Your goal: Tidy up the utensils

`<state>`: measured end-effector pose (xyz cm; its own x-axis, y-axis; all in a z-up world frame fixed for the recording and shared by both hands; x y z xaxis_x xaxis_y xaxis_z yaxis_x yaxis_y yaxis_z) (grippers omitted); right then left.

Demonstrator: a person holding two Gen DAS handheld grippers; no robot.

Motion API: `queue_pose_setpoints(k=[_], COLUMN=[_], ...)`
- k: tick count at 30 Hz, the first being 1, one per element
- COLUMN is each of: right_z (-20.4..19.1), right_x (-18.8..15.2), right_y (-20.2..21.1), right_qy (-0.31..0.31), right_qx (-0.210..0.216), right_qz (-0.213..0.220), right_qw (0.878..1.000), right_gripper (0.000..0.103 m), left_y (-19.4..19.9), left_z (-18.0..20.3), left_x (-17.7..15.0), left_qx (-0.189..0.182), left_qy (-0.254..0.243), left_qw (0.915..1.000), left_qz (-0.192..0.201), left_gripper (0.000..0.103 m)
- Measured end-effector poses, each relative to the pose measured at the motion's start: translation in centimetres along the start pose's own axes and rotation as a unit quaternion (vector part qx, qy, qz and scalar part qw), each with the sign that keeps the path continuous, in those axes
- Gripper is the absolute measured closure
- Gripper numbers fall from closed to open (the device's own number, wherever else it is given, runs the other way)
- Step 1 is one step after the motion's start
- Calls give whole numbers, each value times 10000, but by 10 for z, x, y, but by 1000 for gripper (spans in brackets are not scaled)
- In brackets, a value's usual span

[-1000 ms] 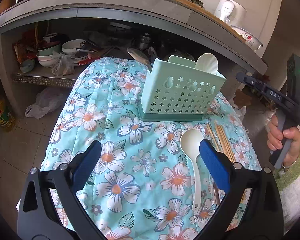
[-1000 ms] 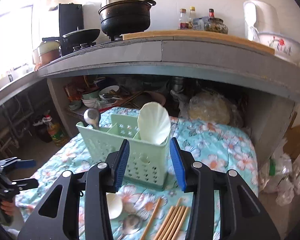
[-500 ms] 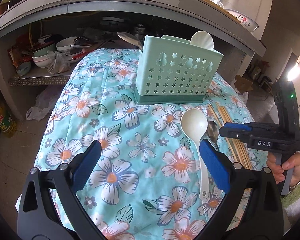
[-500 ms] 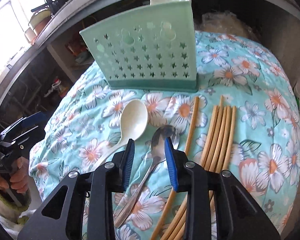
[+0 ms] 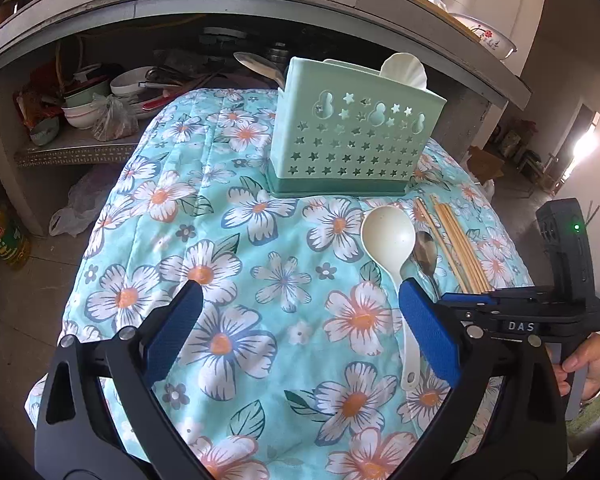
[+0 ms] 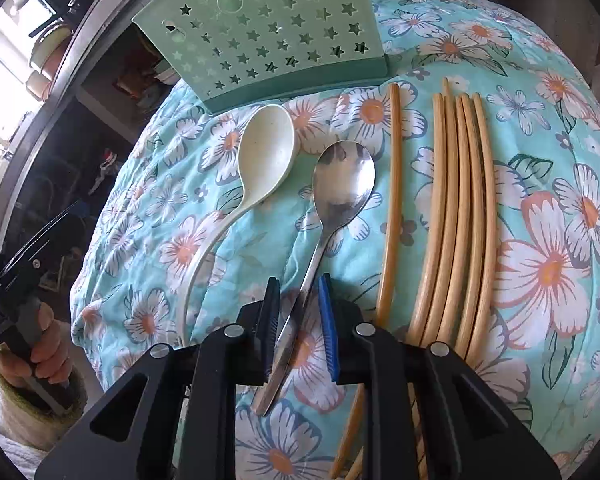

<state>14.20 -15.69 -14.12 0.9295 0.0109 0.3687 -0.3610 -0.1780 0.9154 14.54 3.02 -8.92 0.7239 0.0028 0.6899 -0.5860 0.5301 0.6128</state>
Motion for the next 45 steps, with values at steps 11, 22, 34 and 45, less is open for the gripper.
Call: queue_pose_setpoints(k=[11, 22, 34, 45], right_z=[15, 34, 35, 6], right_x=[-1, -5, -9, -28], right_y=[0, 3, 10, 15], right_qy=[-593, -958, -929, -655], right_qx=[140, 424, 545, 822], right_qz=[136, 125, 59, -246], right_qw=[9981, 9944, 9942, 9942], right_gripper=[95, 96, 97, 98], left_y=[-30, -99, -87, -25], left_z=[43, 49, 30, -13], left_x=[-12, -25, -32, -55], left_qx=[-1086, -1273, -1005, -366], left_qy=[-143, 90, 534, 1208], left_qw=[9930, 9818, 9855, 9872], left_qz=[-442, -1408, -1260, -977], left_gripper=[39, 75, 93, 93])
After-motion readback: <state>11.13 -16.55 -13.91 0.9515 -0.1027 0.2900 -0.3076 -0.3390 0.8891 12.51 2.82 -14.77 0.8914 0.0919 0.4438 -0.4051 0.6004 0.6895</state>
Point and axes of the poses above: each gripper's, at about its wrist camera, not at the fingertips, and y roughly against the way its jaws point, z to its right, x to its top, the point moved 4 cm from there along -y, roughly the way its jaws point, and after that the axes turned 13 degrees about -x, right-handed, at the moved point
